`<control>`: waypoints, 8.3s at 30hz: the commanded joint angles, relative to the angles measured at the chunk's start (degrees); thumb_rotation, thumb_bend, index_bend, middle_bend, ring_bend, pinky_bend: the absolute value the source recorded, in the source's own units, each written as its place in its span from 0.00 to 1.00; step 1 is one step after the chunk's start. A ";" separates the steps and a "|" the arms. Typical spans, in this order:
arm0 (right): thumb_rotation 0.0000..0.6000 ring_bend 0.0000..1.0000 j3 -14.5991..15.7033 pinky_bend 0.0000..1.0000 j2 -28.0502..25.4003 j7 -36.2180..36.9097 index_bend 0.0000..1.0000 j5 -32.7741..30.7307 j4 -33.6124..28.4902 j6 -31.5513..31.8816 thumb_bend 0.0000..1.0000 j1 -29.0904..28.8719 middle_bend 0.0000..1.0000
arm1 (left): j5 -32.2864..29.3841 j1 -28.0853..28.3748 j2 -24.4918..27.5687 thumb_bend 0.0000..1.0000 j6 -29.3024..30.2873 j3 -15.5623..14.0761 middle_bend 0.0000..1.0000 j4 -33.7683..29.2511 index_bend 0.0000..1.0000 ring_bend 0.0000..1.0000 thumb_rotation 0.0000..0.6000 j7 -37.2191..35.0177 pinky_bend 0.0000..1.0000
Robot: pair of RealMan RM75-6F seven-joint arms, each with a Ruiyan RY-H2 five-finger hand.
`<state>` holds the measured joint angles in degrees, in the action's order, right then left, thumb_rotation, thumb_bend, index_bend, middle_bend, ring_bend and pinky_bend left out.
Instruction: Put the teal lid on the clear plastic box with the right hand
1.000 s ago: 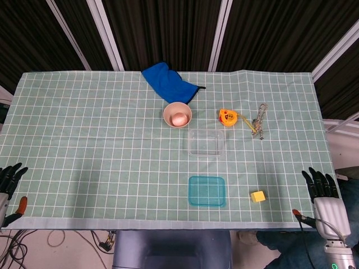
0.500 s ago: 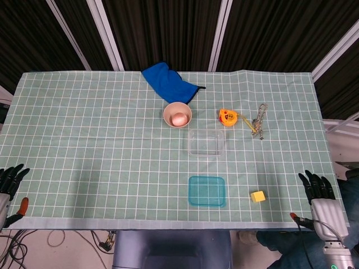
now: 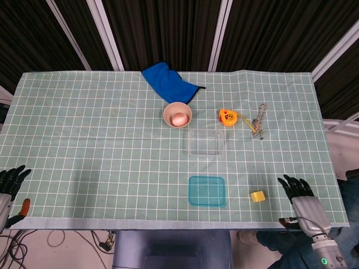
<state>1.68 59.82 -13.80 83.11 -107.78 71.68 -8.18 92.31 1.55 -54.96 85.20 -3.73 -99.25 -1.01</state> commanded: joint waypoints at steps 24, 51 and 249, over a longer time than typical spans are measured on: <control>1.00 0.00 -9.26 0.00 25.03 -44.83 0.00 -51.00 -16.84 7.69 0.12 -27.20 0.00 | -0.94 0.40 0.79 0.53 -1.60 -0.26 0.00 -0.60 0.06 0.00 1.00 -1.46 0.00; 1.00 0.00 -11.64 0.00 40.44 -47.68 0.00 -57.50 -4.58 15.40 0.12 -33.55 0.05 | -1.00 0.45 1.13 0.53 -1.89 -0.41 0.00 -0.90 0.06 0.00 1.00 -2.01 0.00; 1.00 0.16 -14.98 0.00 32.60 -48.37 0.00 -52.28 -14.49 16.43 0.21 -33.47 0.52 | -2.89 0.19 1.62 0.53 -2.86 -0.22 0.00 -2.40 0.06 0.00 1.00 -1.78 0.00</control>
<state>-12.15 93.87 -61.17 31.57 -120.69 87.07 -41.18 89.43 1.74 -53.34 82.34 -3.95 -101.64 -2.79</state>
